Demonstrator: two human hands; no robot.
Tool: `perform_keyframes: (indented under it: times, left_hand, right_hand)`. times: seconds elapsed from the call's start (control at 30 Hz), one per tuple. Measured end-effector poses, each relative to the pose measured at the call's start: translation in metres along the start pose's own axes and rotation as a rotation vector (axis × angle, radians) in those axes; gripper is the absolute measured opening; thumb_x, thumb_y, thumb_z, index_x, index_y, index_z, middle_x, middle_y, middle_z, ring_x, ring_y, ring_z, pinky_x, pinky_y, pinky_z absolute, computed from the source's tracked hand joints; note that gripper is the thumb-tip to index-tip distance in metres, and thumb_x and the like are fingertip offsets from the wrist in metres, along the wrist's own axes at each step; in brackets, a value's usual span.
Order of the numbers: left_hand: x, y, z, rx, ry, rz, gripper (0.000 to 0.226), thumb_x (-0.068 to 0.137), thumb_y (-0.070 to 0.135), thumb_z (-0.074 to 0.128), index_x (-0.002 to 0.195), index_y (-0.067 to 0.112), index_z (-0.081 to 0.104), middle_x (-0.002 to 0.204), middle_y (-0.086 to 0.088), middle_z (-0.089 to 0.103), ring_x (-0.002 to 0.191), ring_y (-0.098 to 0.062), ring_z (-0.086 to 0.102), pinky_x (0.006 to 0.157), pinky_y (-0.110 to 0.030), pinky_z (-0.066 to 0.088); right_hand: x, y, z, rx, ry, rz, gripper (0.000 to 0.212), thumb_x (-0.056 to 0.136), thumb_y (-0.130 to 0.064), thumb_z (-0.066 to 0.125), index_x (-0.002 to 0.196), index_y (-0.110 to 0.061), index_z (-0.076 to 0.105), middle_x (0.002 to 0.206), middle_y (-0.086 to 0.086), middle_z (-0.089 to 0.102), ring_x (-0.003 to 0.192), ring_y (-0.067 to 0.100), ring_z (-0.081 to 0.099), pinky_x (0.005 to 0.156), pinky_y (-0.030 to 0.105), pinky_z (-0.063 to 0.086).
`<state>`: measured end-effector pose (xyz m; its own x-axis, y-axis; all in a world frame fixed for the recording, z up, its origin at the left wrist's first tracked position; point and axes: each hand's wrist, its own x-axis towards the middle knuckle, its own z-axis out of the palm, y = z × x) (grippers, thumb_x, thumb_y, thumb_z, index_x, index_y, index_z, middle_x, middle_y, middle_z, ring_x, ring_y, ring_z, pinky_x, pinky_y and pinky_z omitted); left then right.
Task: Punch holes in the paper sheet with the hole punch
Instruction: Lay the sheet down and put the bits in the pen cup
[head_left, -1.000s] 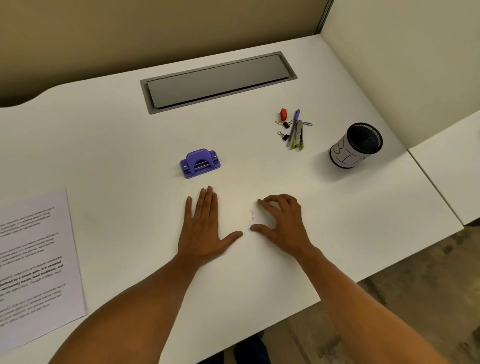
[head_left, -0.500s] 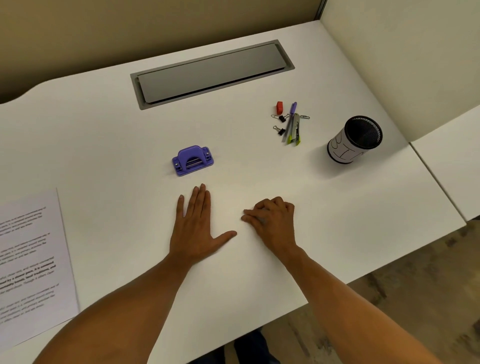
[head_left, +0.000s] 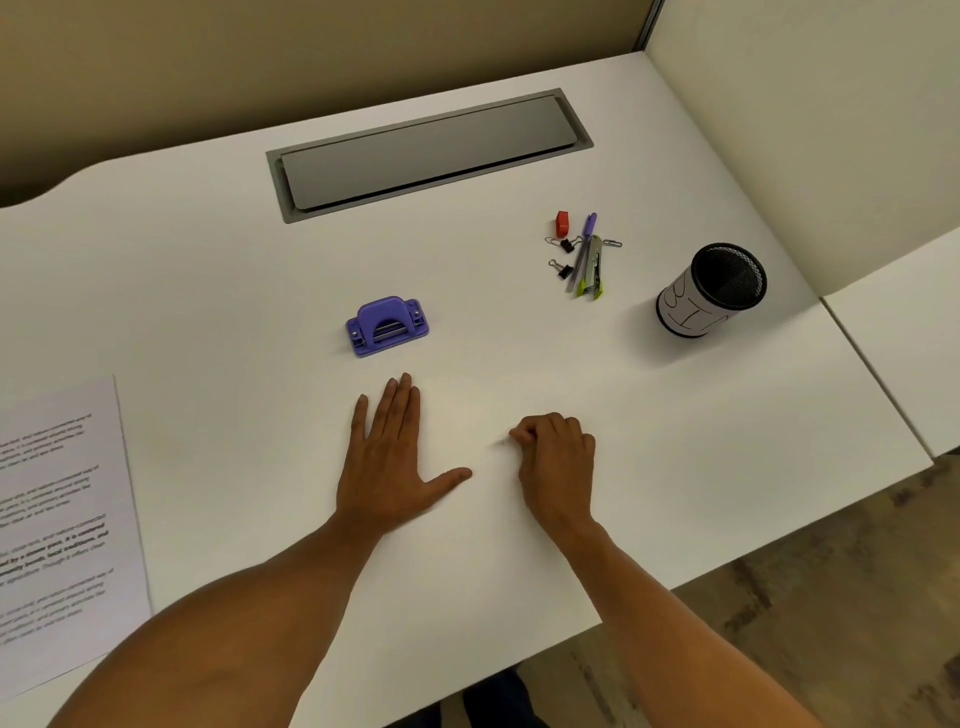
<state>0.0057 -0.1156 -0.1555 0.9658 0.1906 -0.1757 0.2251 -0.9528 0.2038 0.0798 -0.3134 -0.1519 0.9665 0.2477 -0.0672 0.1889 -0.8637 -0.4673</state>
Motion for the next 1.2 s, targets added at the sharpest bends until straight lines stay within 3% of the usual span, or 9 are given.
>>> perform_keyframes:
  times: [0.17, 0.3, 0.47, 0.73, 0.93, 1.13, 1.2]
  left_hand:
    - [0.0, 0.0, 0.0, -0.015, 0.002, -0.001, 0.118, 0.076, 0.09, 0.03, 0.157, 0.009, 0.004, 0.167, -0.003, -0.005, 0.154, -0.015, -0.008, 0.125, -0.05, 0.003]
    - [0.0, 0.0, 0.0, -0.024, 0.009, -0.002, 0.118, 0.075, 0.091, 0.031, 0.157, 0.01, 0.005, 0.167, -0.003, -0.003, 0.154, -0.016, -0.005, 0.125, -0.05, 0.005]
    - [0.001, -0.001, 0.0, -0.023, -0.007, -0.008, 0.119, 0.074, 0.092, 0.029, 0.157, 0.01, 0.004, 0.167, -0.003, -0.004, 0.154, -0.015, -0.007, 0.125, -0.05, 0.005]
    - [0.0, -0.001, 0.002, -0.042, 0.008, -0.005, 0.119, 0.074, 0.092, 0.031, 0.157, 0.011, 0.006, 0.167, -0.003, -0.002, 0.154, -0.016, -0.004, 0.125, -0.05, 0.006]
    - [0.001, -0.002, 0.003, -0.041, 0.006, -0.005, 0.118, 0.074, 0.092, 0.029, 0.157, 0.011, 0.005, 0.167, -0.003, -0.002, 0.154, -0.016, -0.004, 0.125, -0.05, 0.006]
    - [0.001, -0.003, 0.002, -0.056, -0.004, -0.005, 0.117, 0.075, 0.092, 0.028, 0.157, 0.012, 0.005, 0.167, -0.002, -0.003, 0.154, -0.016, -0.005, 0.125, -0.05, 0.005]
    - [0.001, -0.003, 0.002, -0.056, 0.004, -0.007, 0.117, 0.075, 0.092, 0.028, 0.157, 0.012, 0.006, 0.167, -0.002, -0.002, 0.154, -0.015, -0.004, 0.125, -0.049, 0.006]
  right_hand:
    - [0.0, 0.006, -0.013, 0.187, 0.051, 0.152, 0.015, 0.1, -0.014, 0.053, 0.094, -0.016, 0.066, 0.096, -0.006, 0.068, 0.092, 0.023, 0.056, 0.081, 0.03, 0.028]
    - [0.002, 0.002, -0.022, 0.384, -0.008, 0.216, 0.013, 0.101, -0.019, 0.053, 0.098, -0.017, 0.066, 0.092, -0.019, 0.06, 0.098, 0.016, 0.053, 0.09, 0.03, 0.03]
    - [0.0, -0.006, -0.015, 0.144, -0.146, 0.039, 0.014, 0.096, -0.03, 0.062, 0.096, -0.024, 0.074, 0.097, -0.01, 0.073, 0.097, 0.016, 0.054, 0.083, 0.03, 0.03]
    - [-0.005, -0.022, -0.006, 0.023, -0.103, -0.006, 0.012, 0.091, -0.027, 0.069, 0.09, -0.018, 0.076, 0.084, -0.001, 0.074, 0.089, 0.024, 0.056, 0.076, 0.037, 0.044]
    - [-0.001, -0.036, -0.005, -0.097, -0.106, 0.009, 0.016, 0.096, -0.028, 0.062, 0.092, -0.019, 0.074, 0.086, 0.0, 0.073, 0.092, 0.024, 0.057, 0.073, 0.033, 0.038]
    - [-0.004, -0.044, -0.004, -0.349, -0.12, -0.069, 0.011, 0.084, -0.021, 0.072, 0.075, -0.017, 0.068, 0.071, 0.0, 0.064, 0.074, 0.024, 0.056, 0.067, 0.034, 0.027]
    - [0.0, -0.039, -0.007, -0.304, -0.139, -0.085, 0.009, 0.088, -0.022, 0.067, 0.08, -0.018, 0.067, 0.077, -0.002, 0.065, 0.08, 0.023, 0.056, 0.07, 0.033, 0.028]
